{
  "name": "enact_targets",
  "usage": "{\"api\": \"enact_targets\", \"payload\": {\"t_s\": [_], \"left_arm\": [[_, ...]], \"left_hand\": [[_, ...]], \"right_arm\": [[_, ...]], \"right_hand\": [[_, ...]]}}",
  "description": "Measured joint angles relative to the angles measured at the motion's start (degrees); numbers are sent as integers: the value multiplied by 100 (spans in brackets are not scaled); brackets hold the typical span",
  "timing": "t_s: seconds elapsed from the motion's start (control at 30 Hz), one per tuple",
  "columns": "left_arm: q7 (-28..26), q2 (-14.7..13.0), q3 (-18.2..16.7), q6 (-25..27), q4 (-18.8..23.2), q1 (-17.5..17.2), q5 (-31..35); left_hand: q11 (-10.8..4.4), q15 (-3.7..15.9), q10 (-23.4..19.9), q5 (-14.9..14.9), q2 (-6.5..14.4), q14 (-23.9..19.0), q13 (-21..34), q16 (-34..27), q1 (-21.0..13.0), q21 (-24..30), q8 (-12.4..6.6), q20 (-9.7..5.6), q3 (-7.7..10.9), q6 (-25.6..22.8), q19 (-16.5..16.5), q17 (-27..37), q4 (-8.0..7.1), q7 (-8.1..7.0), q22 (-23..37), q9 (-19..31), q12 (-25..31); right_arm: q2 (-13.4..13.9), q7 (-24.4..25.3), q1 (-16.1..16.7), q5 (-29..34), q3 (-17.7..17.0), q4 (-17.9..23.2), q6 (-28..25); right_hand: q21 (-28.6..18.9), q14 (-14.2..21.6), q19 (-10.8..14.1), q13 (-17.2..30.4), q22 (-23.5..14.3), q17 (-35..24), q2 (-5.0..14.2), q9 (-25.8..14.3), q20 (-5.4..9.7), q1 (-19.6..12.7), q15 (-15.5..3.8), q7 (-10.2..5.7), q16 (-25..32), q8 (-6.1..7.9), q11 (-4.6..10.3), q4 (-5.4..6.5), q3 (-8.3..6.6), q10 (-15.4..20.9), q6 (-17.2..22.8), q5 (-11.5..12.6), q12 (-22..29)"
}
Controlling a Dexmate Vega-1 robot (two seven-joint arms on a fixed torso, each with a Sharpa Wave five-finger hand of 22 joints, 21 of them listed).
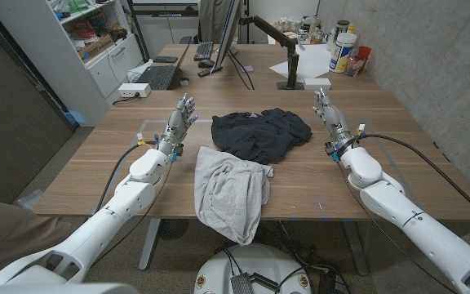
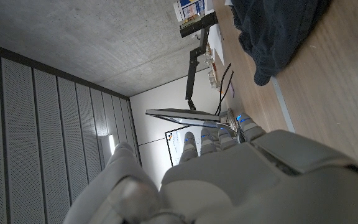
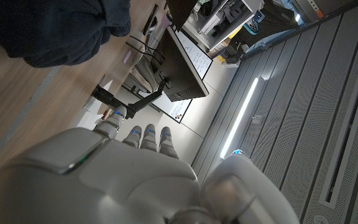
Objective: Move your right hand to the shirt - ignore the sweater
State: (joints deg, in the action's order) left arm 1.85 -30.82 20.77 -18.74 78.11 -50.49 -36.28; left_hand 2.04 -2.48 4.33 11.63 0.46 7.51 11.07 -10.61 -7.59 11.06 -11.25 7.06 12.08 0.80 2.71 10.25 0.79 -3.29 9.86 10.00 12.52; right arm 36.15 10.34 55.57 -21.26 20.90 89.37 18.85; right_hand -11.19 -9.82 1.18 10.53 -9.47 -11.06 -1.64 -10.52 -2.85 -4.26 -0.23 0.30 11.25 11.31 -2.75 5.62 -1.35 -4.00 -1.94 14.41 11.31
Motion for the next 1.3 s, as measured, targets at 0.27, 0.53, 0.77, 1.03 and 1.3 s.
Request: {"api": "enact_targets", "payload": {"t_s": [0.27,0.53,0.77,1.03,1.3], "left_arm": [[-27,-20,-3,0,83,-41,18],[-49,-66,-20,3,132,-77,27],[-37,-106,-38,28,138,-88,27],[10,-145,-58,29,118,-88,21],[18,-195,-94,17,126,-115,15]], "left_hand": [[0,0,0,0,0,0,0,0,0,0,0,0,0,0,0,0,0,0,0,0,0],[0,0,0,0,23,0,0,0,-23,0,0,0,0,1,-1,0,0,0,1,0,0],[0,0,0,0,23,0,0,0,-23,0,0,32,0,1,31,0,0,0,1,-1,0],[0,0,1,0,23,0,0,0,-23,0,23,32,-1,1,31,0,1,0,1,-1,0],[0,0,1,0,23,0,0,0,-23,0,23,53,-20,1,10,0,30,0,1,-1,0]], "right_arm": [[174,44,56,258,-36,165,-87],[300,44,80,447,-55,294,-150],[375,75,84,603,-55,383,-213],[436,124,96,801,-47,462,-227],[566,167,165,1040,-50,591,-237]], "right_hand": [[0,0,-32,0,0,0,0,0,31,0,0,21,0,0,30,-24,24,31,21,0,0],[0,-32,-32,0,0,0,0,0,31,0,-31,42,0,0,62,-24,24,62,41,0,0],[0,0,-31,0,0,0,31,0,31,-31,-62,10,0,0,70,-24,24,77,72,0,0],[0,0,-31,0,0,0,-1,0,30,-62,-62,20,0,0,91,-24,24,135,124,0,44],[0,72,-31,0,0,0,-1,0,30,-62,-134,1,22,0,142,-47,47,248,144,0,89]]}}
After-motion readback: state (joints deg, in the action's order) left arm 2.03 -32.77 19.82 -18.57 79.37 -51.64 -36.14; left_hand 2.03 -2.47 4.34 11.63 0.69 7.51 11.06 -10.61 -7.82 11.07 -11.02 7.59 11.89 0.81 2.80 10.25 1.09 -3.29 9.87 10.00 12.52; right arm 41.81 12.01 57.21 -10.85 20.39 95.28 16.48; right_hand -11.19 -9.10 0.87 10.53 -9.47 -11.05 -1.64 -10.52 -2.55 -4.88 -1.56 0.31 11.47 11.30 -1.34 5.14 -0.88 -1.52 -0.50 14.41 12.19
